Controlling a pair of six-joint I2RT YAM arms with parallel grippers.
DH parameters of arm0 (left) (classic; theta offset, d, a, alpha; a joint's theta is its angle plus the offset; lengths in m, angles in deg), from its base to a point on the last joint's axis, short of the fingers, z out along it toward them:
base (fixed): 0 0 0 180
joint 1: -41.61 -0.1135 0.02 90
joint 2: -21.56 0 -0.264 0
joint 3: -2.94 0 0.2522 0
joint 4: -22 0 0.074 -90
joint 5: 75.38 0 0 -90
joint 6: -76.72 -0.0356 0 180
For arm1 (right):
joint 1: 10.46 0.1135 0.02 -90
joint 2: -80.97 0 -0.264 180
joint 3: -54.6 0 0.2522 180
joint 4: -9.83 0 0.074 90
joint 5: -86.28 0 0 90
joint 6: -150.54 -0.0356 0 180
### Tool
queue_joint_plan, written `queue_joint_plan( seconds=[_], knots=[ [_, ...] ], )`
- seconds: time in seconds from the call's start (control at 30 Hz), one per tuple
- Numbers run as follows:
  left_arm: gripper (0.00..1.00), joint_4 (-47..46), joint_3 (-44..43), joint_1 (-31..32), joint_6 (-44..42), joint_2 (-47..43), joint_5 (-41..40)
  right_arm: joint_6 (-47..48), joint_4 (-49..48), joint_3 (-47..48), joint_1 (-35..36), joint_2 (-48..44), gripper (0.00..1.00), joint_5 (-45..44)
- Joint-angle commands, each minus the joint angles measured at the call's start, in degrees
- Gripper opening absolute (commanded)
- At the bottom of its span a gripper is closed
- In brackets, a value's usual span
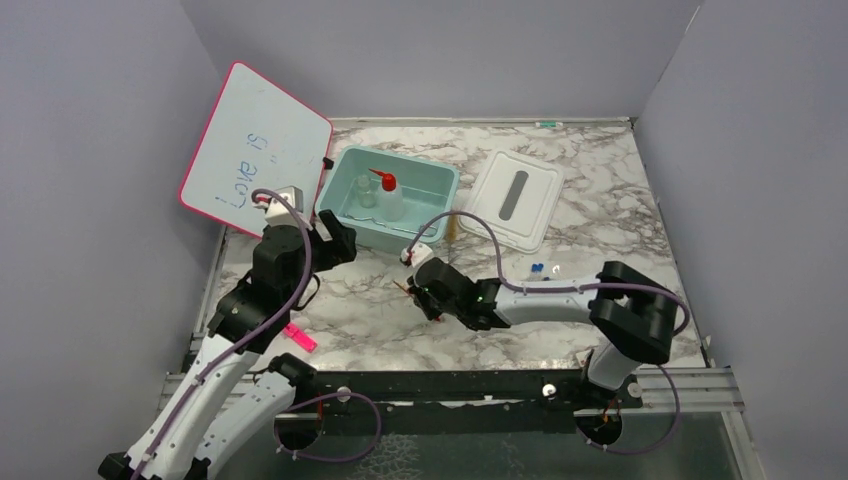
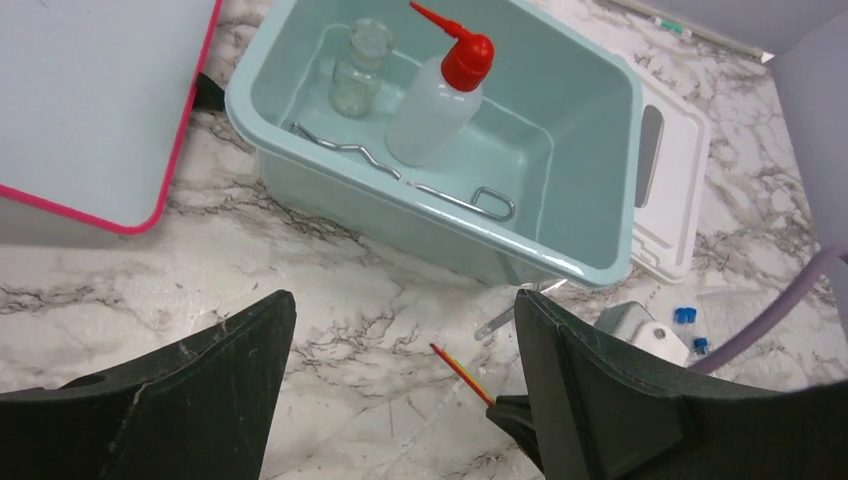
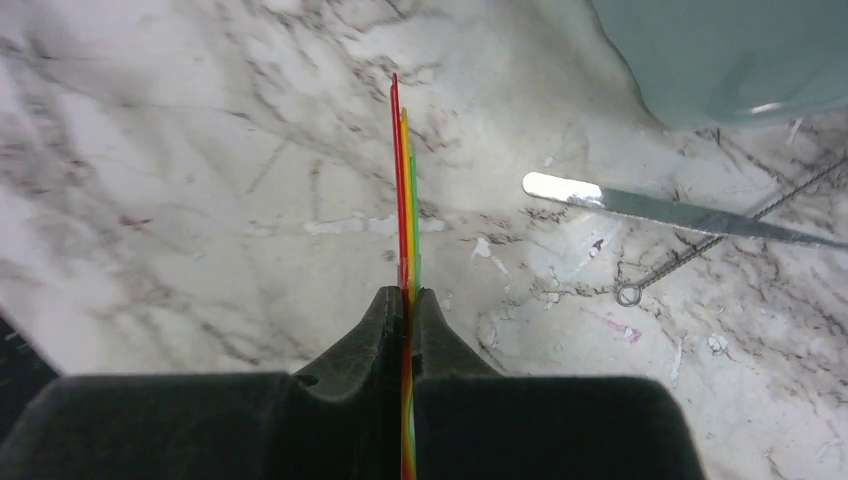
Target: Organize the chemistry lab equipment
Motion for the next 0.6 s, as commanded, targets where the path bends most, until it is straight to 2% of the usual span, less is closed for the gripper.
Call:
queue_joint_plan(
  seconds=[0.0,0.23,0.43,0.57],
  knots=[
    [0.83,2.02,-6.46,0.19,-3.13,-1.69,-3.82,5.25,-1.47,0.20,0.56,-9.66,0.01,8.18],
    [0.83,4.16,-12.45,0.19,-4.78,-2.50,-4.47,12.75,-0.11,8.08,0.35,-16.15,0.01,7.13],
    [0.83,5.30,-12.85,0.19,-5.17,-5.00,-3.51,21.63,3.05,19.07,-3.72,-10.78,0.01,9.09],
    [0.83,6.65,-12.51,0.19,-4.69,-5.84,-2.75,23.29,4.47,25.41,-9.95,-5.73,0.00,18.31]
  ],
)
